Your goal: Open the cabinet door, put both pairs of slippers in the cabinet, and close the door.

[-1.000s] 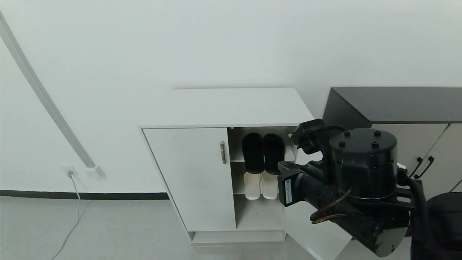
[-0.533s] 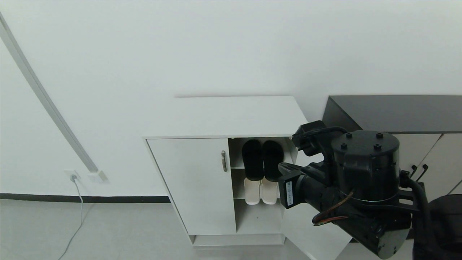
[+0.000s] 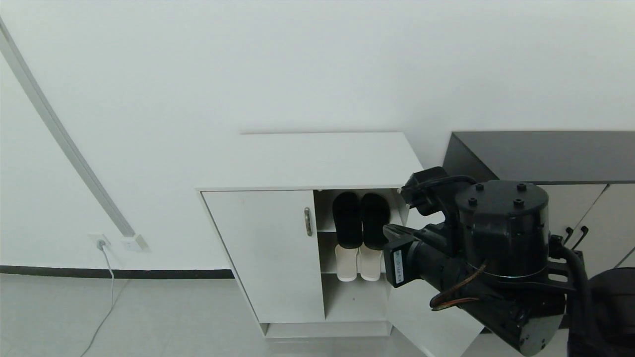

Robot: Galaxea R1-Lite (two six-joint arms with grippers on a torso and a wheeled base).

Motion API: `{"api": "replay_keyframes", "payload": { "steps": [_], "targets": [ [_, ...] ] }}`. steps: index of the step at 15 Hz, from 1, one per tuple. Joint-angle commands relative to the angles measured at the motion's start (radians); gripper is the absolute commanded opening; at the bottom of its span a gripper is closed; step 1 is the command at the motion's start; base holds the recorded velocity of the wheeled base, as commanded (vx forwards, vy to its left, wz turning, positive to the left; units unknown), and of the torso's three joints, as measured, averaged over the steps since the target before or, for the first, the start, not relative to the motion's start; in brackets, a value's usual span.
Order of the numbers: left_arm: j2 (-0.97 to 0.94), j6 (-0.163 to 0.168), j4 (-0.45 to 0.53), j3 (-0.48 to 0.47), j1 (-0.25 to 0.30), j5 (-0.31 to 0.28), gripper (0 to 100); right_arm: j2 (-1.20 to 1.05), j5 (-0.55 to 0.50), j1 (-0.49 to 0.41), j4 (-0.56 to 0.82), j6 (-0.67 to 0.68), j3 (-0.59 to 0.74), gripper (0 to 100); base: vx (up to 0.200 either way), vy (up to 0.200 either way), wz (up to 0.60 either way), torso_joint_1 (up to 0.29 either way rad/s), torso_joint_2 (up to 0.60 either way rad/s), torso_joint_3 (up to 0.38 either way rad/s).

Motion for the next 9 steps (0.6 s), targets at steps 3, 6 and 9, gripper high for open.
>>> {"api": "replay_keyframes", "payload": {
  "steps": [3,6,9],
  "targets": [
    [0.000,0.000,0.000,0.000,0.000,0.000,0,-0.008,0.000,-0.001,-0.001,-0.003,0.001,0,0.000,0.000,-0.60,-0.001,-0.01,0.004],
    [0.000,0.000,-0.001,0.000,0.000,0.000,0,-0.009,-0.002,-0.009,-0.002,-0.004,0.001,0,0.000,0.000,-0.60,0.006,0.00,0.001],
    [0.000,0.000,-0.001,0.000,0.000,0.000,0,-0.006,-0.003,-0.032,-0.002,-0.007,-0.001,0,0.000,0.000,0.00,0.000,0.00,0.000]
  ]
}}
